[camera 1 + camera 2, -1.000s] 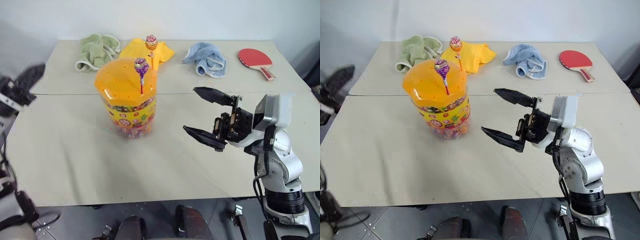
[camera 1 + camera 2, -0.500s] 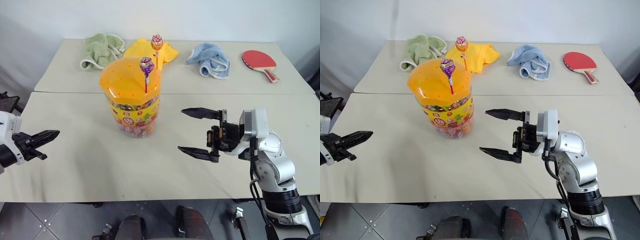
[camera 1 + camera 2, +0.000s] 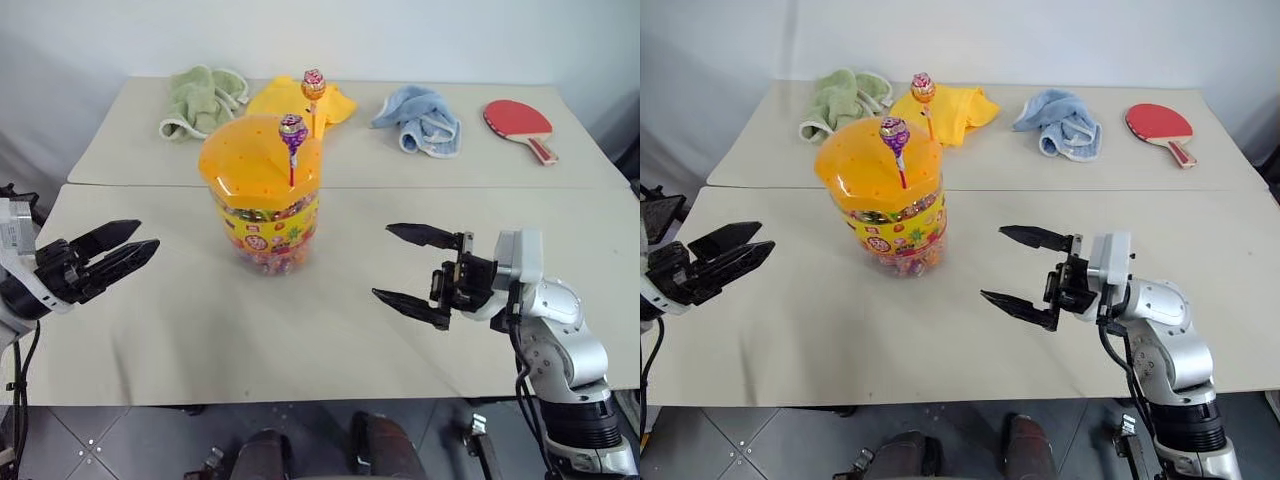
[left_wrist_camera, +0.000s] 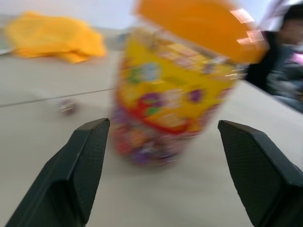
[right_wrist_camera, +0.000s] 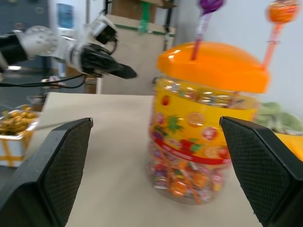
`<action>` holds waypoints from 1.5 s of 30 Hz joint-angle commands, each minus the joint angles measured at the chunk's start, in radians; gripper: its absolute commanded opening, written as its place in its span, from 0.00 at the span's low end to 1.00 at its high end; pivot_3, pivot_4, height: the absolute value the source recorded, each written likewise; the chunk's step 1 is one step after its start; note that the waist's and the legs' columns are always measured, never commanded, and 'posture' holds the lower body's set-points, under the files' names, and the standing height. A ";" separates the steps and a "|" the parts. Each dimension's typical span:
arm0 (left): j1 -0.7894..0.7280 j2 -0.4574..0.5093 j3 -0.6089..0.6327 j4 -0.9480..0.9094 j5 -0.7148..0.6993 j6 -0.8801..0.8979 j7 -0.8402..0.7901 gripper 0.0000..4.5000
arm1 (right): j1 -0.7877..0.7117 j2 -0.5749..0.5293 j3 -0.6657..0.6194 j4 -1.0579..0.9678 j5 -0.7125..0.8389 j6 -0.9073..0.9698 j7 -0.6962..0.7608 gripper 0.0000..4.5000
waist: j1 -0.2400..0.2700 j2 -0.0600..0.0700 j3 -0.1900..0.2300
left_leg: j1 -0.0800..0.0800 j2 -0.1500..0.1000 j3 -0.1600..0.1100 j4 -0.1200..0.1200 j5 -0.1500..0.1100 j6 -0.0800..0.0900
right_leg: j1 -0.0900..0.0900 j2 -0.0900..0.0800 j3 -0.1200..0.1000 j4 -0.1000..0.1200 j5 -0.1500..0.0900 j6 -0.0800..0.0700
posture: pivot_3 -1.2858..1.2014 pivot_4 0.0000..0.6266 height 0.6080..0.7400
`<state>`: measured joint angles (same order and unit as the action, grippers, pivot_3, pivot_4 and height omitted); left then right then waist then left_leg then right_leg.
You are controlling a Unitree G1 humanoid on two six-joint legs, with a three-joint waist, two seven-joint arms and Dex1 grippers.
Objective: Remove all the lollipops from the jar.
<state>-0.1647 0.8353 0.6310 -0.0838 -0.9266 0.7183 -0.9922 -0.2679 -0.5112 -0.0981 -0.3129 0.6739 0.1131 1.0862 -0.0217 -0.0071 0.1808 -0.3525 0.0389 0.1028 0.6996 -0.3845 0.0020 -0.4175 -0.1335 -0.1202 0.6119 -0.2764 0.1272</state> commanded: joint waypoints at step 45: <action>-0.179 -0.227 -0.031 -0.090 -0.218 -0.200 -0.026 1.00 | -0.620 0.275 0.171 0.304 -0.094 0.236 -0.170 0.01 | -0.012 0.001 -0.001 | -0.002 -0.002 -0.005 0.000 0.001 -0.001 | 0.000 0.000 -0.003 0.000 0.000 0.000 | 0.52 0.24 1.00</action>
<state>-0.3300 0.6039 0.5952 -0.1559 -1.1328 0.5380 -1.0108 -0.8654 -0.2426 0.1084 0.0051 0.5668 0.3695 0.9133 -0.0334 -0.0062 0.1801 -0.3546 0.0372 0.0980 0.6999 -0.3835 0.0013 -0.4177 -0.1339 -0.1232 0.6123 -0.2761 0.1277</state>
